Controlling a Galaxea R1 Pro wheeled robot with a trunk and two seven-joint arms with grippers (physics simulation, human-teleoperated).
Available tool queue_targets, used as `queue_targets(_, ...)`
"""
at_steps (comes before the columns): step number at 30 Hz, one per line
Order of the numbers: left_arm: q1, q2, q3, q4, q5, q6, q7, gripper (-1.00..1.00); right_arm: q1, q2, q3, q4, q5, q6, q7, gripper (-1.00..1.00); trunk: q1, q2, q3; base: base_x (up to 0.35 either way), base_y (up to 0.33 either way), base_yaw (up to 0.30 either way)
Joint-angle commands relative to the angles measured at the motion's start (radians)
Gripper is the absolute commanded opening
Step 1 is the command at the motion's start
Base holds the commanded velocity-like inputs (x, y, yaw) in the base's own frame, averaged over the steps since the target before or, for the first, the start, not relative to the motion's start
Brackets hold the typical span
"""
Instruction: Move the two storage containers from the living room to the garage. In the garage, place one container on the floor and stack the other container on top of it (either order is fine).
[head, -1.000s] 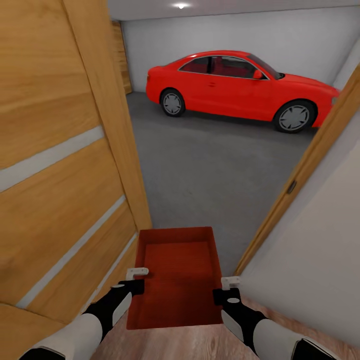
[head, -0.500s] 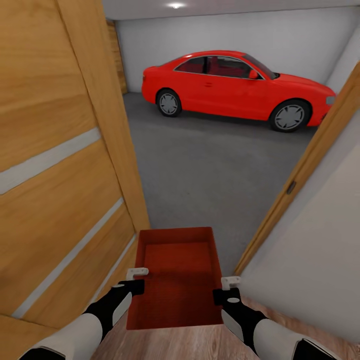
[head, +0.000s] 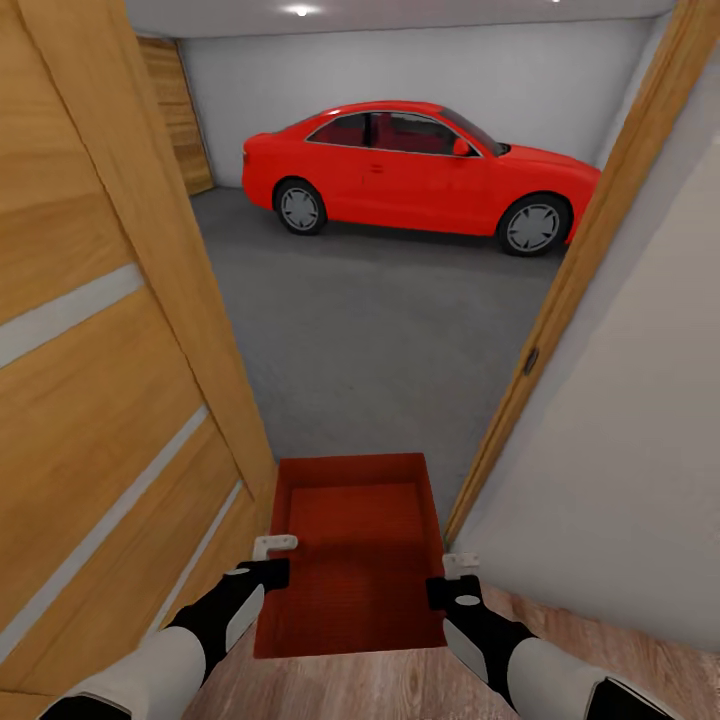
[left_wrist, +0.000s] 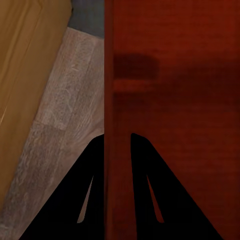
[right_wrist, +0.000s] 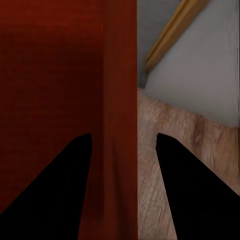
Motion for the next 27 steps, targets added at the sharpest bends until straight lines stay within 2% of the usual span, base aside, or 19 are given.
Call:
queue_targets(1, 0.000, 0.006, -0.037, -0.006, -0.009, -0.002, 0.015, -1.00, -0.001, -0.001, 0.000, 0.009, -0.035, 0.005, -0.002, -1.00, 0.000, -0.002, -0.002, 0.000, 0.000, -0.218)
queue_targets(11, 0.000, 0.006, -0.037, -0.006, -0.009, -0.001, 0.015, -1.00, -0.001, -0.001, 0.000, 0.009, -0.035, 0.005, -0.002, -1.00, 0.000, -0.002, -0.002, 0.000, 0.000, -0.207)
queue_targets(16, 0.000, -0.001, -0.037, -0.004, -0.009, -0.001, 0.016, -1.00, -0.001, -0.001, 0.000, 0.009, -0.035, 0.005, -0.002, -1.00, 0.000, -0.002, -0.002, 0.000, 0.008, -0.049)
queue_targets(27, 0.000, -0.005, -0.037, -0.003, -0.010, 0.001, 0.015, -1.00, -0.001, -0.001, 0.000, 0.009, -0.035, 0.005, -0.002, -1.00, 0.000, -0.002, -0.002, 0.075, 0.259, -0.002)
